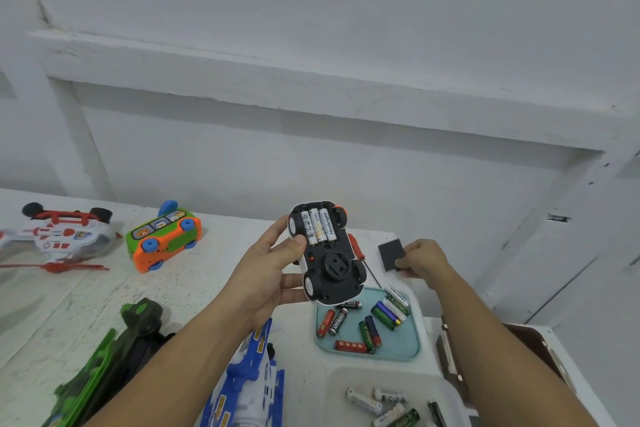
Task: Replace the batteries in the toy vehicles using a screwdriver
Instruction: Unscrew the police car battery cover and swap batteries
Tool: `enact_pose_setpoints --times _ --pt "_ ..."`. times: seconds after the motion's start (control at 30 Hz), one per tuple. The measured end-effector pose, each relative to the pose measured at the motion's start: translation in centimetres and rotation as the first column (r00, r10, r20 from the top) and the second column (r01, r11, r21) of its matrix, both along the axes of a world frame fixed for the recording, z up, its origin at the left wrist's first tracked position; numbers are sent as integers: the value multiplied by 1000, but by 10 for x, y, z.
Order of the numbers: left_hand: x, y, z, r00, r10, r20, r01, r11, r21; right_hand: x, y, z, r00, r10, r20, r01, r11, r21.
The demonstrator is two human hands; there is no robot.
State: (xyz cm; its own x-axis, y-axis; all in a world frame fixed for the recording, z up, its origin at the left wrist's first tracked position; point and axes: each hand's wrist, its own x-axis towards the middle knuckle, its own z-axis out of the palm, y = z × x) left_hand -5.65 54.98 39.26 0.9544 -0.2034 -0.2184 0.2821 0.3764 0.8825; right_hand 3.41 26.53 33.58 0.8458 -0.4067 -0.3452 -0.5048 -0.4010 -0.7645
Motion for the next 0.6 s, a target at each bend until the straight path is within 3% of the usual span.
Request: enact_pose_setpoints --times 0.1,0.23,0.43,0.6 --pt "1 0 0 1000 6 -6 -6 1000 -1 -7 2 32 986 -49 158 5 963 270" --pt "0 -3 -1 1000 3 -8 -3 1000 3 -28 23 83 943 -11 333 -145 886 440" --pt "-2 -7 -1 1000 11 -13 -11 1000 3 -69 69 124 870 206 449 -418 791 447" --pt "-5 -8 -1 1000 22 2 -22 1000 12 -81 92 117 875 292 386 -447 793 413"
